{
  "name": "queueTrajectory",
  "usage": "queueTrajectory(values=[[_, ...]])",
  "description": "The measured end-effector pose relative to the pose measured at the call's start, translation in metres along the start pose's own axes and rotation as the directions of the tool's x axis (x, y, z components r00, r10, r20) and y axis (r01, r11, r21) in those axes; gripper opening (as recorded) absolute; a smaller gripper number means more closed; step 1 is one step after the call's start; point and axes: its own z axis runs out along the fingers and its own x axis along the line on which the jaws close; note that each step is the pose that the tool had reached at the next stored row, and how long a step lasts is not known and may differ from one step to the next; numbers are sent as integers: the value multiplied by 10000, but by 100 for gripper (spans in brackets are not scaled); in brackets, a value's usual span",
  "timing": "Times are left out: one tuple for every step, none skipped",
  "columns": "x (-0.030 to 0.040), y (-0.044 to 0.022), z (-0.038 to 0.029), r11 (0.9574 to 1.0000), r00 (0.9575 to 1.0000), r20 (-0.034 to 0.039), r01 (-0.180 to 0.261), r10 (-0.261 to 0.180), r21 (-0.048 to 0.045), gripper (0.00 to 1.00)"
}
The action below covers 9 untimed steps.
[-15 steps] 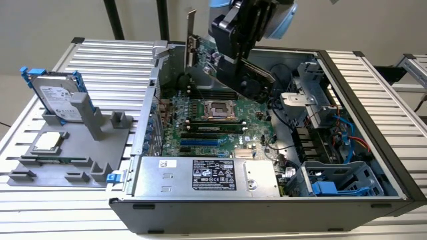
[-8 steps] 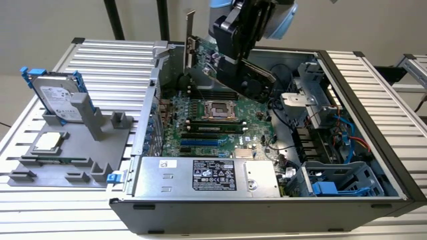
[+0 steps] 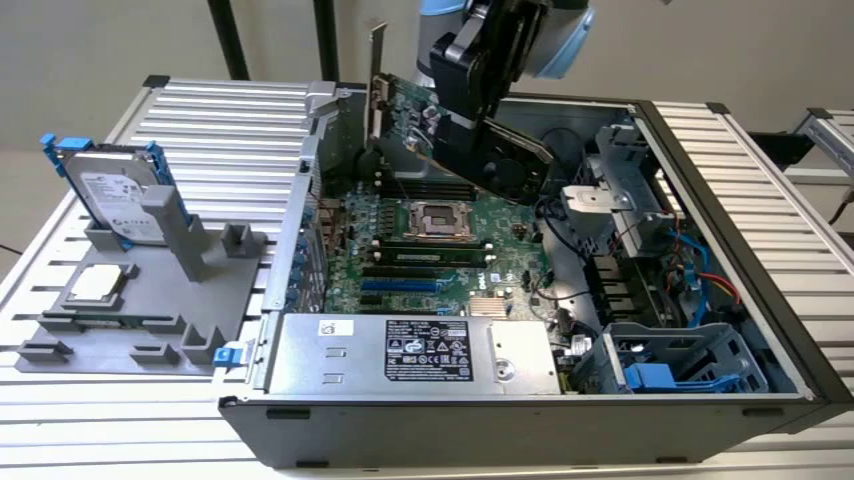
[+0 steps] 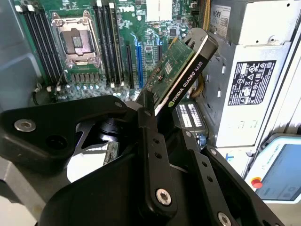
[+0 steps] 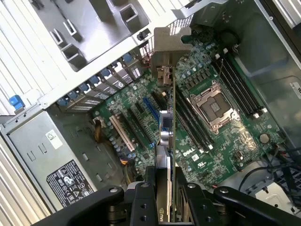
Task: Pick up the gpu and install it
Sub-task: 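Insert the gpu into the slot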
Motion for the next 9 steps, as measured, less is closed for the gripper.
queueTrajectory(values=[[0,0,0,10000,10000,-3,51,-51,2,0],[0,0,0,9999,9999,-6,102,-102,3,0],[0,0,0,9999,9999,-9,155,-155,4,0],[0,0,0,9998,9998,-11,203,-203,6,0],[0,0,0,9997,9997,-14,256,-256,7,0],[0,-1,0,9995,9995,-17,306,-306,9,0],[0,0,-1,9994,9994,-21,356,-356,10,0],[-1,-1,0,9992,9992,-23,405,-405,11,0],[0,-1,0,9990,9990,-25,455,-455,12,0]])
